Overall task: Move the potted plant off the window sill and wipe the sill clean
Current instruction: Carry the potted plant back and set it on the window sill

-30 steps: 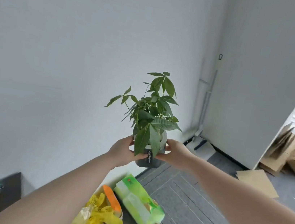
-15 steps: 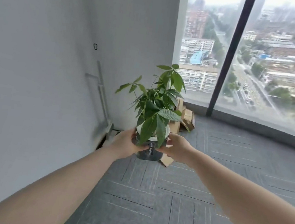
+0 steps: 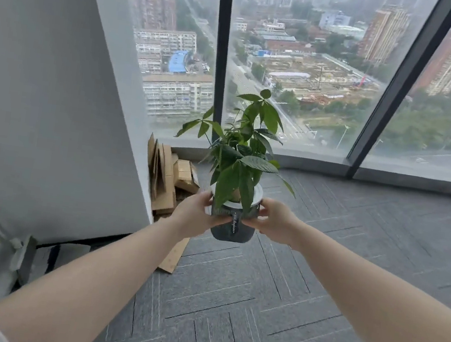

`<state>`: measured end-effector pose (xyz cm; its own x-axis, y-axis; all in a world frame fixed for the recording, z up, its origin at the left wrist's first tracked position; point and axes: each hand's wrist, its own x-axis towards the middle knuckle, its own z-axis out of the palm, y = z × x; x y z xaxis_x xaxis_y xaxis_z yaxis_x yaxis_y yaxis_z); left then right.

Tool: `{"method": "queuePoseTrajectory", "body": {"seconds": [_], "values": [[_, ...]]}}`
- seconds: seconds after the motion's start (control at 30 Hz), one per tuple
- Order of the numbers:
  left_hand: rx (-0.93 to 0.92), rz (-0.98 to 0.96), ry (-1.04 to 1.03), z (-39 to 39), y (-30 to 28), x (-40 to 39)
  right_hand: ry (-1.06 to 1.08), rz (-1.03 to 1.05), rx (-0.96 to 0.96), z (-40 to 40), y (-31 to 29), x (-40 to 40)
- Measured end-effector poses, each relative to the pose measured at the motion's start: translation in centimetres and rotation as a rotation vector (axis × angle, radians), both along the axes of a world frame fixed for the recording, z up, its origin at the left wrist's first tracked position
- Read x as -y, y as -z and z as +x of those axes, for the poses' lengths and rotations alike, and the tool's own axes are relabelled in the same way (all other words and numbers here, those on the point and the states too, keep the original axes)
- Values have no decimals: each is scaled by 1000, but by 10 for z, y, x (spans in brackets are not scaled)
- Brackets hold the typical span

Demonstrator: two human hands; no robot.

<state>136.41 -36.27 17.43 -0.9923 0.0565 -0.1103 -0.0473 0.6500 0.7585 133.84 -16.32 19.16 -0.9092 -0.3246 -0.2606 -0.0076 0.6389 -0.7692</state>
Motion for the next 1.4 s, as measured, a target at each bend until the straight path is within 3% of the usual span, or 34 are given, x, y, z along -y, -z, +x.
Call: {"method": "queuePoseTrajectory", "body": {"seconds": [0.47,1.07,1.4], "values": [[8,-141,78,-297,-2,-147,115,-71,1,-283,27,-144],[-49,-147,295,-683,21,-283,310,30,-49,-621,27,-278],[52,-92,359,-883,38,-344,361,69,-10,-805,34,-334]]}}
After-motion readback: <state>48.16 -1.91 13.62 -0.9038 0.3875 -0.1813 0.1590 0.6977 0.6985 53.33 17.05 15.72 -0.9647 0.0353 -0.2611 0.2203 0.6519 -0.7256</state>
